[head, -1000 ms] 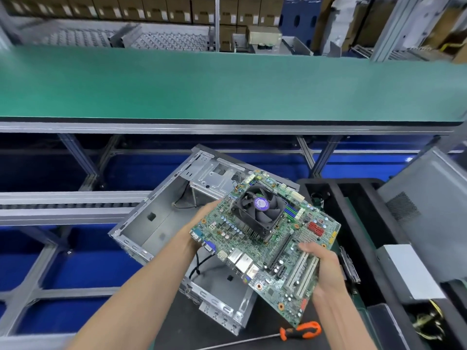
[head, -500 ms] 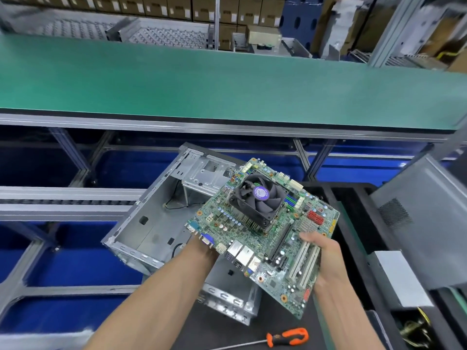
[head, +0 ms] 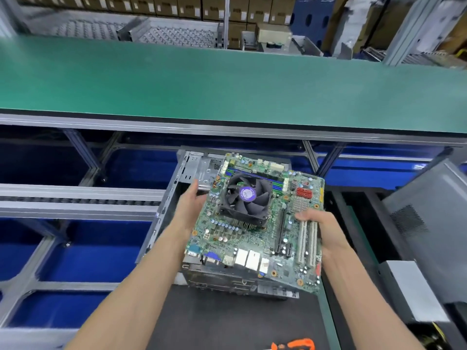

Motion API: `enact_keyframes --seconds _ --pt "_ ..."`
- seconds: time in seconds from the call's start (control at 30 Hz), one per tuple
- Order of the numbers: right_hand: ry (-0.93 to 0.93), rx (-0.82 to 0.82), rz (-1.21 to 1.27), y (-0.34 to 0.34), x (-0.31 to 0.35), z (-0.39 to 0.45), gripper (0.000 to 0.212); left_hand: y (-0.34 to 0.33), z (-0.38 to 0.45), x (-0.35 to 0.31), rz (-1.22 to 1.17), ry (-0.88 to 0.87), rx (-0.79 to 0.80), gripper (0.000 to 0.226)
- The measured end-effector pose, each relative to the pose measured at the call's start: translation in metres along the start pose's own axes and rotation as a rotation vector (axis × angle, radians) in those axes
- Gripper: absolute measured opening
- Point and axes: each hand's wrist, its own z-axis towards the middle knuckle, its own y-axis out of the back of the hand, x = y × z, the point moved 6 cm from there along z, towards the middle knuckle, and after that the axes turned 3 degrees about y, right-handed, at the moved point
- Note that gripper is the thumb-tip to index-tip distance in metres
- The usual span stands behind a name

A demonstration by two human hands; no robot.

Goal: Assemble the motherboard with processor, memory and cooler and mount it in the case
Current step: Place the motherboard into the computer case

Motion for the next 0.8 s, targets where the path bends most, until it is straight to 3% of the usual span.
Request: enact_keyframes --seconds 0.1,0.13,0.27,0.43,0.6,0.67,0.73,0.8 --pt "-0.016 0.047 -0.035 -0.019 -0.002 0.003 0.058 0.009 -0.005 -0.005 0.070 -0.007 0.247 0.095" --pt "-0.028 0.071 -0.034 -0.026 -0.003 0.004 0.054 0.014 -0.006 -0.006 0.083 -0.005 0.278 0.097" --pt "-0.126 0.137 -0.083 -0.045 -0.016 0.009 0.047 0.037 -0.007 0.001 0.178 -0.050 0.182 0.101" --pt "-0.197 0.206 -0.115 -0.058 -0.025 0.005 0.064 0.056 -0.013 0.012 0.194 -0.043 0.147 0.105" --pt "-0.212 0.225 -0.047 -0.061 -0.039 0.001 0.049 0.065 -0.015 0.020 0.214 0.001 0.156 0.101" --pt "-0.202 0.240 -0.012 -0.063 -0.043 0.000 0.060 0.066 -0.016 0.022 0.232 0.003 0.166 0.101" --pt "-0.174 0.244 -0.005 -0.064 -0.045 -0.001 0.095 0.066 -0.014 0.025 0.231 0.013 0.176 0.101" --pt "-0.126 0.222 -0.034 -0.063 -0.045 -0.001 0.113 0.065 -0.014 0.028 0.235 0.014 0.184 0.102"
